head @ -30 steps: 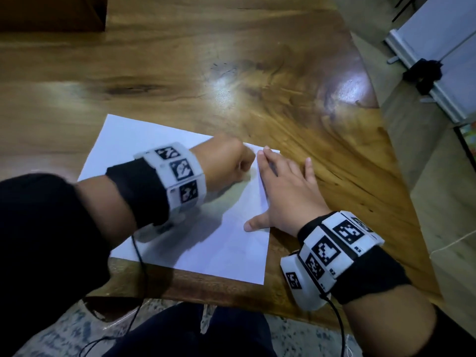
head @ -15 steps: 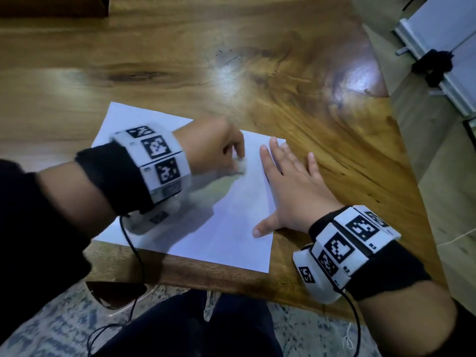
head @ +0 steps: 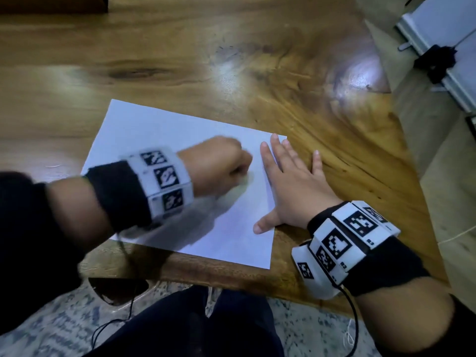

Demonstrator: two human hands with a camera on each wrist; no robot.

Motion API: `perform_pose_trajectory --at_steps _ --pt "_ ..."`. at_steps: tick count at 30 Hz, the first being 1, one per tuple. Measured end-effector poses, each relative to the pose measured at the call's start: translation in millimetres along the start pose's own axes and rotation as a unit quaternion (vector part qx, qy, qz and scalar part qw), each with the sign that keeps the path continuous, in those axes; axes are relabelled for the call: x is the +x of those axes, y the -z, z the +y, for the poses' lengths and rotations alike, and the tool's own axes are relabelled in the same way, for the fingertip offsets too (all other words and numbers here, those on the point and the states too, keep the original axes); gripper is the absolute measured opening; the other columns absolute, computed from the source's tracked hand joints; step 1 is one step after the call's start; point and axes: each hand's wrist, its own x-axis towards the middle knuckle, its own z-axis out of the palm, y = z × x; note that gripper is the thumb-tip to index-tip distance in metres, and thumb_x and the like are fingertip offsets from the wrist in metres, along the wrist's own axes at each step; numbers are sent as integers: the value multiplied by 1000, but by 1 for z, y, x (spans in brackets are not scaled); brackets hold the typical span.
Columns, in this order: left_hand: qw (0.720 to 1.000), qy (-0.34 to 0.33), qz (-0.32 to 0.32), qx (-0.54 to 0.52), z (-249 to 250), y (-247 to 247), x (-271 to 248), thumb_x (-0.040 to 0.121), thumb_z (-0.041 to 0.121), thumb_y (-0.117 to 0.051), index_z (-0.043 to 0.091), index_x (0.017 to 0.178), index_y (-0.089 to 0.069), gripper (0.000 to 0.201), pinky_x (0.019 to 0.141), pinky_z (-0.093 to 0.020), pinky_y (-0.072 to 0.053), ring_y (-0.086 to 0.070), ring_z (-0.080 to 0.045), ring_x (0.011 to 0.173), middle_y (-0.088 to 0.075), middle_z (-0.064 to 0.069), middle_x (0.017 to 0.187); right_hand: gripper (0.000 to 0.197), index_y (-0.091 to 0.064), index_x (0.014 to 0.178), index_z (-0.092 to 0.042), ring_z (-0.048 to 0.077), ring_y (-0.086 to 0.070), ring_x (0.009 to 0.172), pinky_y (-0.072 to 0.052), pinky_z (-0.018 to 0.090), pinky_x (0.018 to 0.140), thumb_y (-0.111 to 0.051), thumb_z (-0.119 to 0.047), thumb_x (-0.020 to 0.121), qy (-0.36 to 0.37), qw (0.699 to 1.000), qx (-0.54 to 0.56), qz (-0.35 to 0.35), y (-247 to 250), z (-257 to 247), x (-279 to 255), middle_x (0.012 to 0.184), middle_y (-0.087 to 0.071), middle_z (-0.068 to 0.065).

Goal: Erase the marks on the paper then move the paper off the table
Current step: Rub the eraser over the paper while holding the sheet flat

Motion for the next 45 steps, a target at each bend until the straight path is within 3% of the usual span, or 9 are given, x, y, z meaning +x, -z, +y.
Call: perform_pose_trajectory --at_steps 3,6,10,16,23,29,36,41,45 --pt "999 24 32 0 2 4 18 81 14 -56 14 74 -53 8 69 -29 -34 -48 -27 77 -45 -5 80 145 30 143 -21 14 31 139 15 59 111 -71 -73 53 -2 1000 -2 -3 1 0 0 149 39 -3" --pt "1000 -14 -20 -15 3 -13 -12 81 13 -52 9 71 -53 11 68 -34 -39 -51 -28 77 -49 -9 80 144 29 144 -21 13 32 139 15 59 110 -71 -73 53 -3 1000 2 -7 2 2 -1 148 40 -3" --pt "993 -66 -89 -29 7 -21 -41 83 20 -52 9 78 -61 16 65 -25 -32 -55 -27 78 -58 -10 86 144 29 144 -20 14 31 139 14 59 111 -71 -72 53 -4 1000 -2 -9 2 0 -1 148 40 -3" --pt "1000 6 15 -12 3 -1 6 83 15 -54 8 81 -58 9 64 -26 -28 -45 -23 73 -46 -4 80 144 30 143 -20 15 31 139 14 59 111 -69 -74 54 -8 1000 -10 -12 2 -1 0 149 39 -2" --pt "990 -63 -115 -45 11 -35 -49 84 21 -54 11 78 -60 13 63 -23 -28 -42 -16 73 -45 2 79 145 27 144 -18 15 30 140 14 59 110 -70 -74 52 -8 1000 -11 -9 2 -2 -1 150 37 -1" --pt "1000 -25 -7 -6 4 -7 -9 83 21 -54 9 83 -62 15 63 -23 -25 -46 -23 72 -49 -4 81 145 29 144 -19 14 32 138 16 58 109 -69 -74 53 -7 1000 -7 -16 2 -1 -1 148 40 -1" --pt "992 -66 -68 -80 4 -33 -57 78 24 -64 11 78 -68 13 63 -22 -36 -54 -19 69 -54 -1 77 145 30 143 -19 14 32 139 16 57 109 -69 -75 53 -12 1000 -15 -13 3 -2 -1 149 39 -1" --pt "994 63 28 -87 -23 -5 -46 73 32 -67 18 86 -68 19 66 -24 -39 -60 -20 75 -63 -2 77 146 27 144 -15 16 29 140 18 52 109 -71 -72 53 -12 1000 -23 -1 1 -4 1 150 37 2" --pt "991 106 34 -71 -30 0 -39 75 25 -68 22 90 -63 16 60 -19 -38 -50 -4 64 -65 0 79 141 21 146 -11 17 20 144 16 45 112 -74 -65 57 -23 999 -27 13 0 -12 -1 154 29 2"
